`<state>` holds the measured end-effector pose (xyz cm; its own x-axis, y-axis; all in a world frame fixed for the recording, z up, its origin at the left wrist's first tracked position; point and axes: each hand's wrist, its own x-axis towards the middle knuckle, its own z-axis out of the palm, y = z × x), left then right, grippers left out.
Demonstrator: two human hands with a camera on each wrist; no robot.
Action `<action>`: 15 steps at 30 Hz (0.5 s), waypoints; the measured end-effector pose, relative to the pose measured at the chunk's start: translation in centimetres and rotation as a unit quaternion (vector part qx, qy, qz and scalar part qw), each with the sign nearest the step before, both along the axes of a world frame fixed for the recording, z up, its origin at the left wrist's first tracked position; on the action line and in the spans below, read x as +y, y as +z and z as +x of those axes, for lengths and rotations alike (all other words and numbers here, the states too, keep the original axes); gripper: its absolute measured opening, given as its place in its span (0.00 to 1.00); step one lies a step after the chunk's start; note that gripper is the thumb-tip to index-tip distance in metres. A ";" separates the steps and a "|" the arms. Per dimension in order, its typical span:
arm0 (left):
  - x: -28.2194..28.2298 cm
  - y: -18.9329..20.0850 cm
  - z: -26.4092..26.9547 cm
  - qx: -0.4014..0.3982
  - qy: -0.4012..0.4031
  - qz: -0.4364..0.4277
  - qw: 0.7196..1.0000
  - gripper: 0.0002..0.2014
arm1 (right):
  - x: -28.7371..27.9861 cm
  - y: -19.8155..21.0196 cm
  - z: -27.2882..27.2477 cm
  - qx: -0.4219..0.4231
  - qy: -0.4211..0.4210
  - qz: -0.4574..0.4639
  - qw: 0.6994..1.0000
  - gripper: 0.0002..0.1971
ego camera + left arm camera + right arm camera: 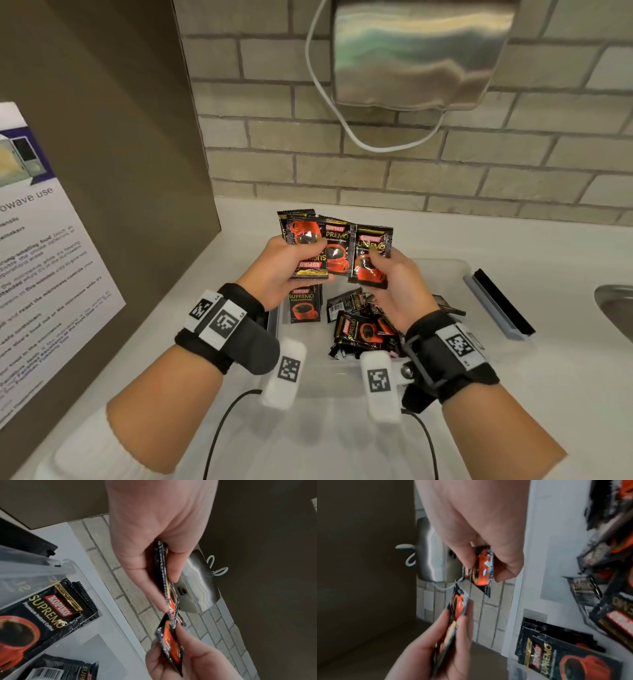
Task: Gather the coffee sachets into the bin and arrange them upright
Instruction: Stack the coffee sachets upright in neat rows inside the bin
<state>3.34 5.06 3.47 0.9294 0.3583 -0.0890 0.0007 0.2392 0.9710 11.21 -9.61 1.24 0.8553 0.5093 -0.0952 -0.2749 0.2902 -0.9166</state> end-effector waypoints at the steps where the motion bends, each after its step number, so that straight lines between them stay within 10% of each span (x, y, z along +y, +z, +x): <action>1: -0.2 -0.1 0.0 -0.001 -0.002 0.004 1.000 0.11 | 0.3 0.1 -0.3 -0.034 -0.015 -0.028 0.999 0.08; 15: -1.1 0.0 0.3 0.006 -0.038 0.067 0.997 0.19 | 0.8 0.7 -0.4 -0.088 -0.099 -0.081 0.988 0.05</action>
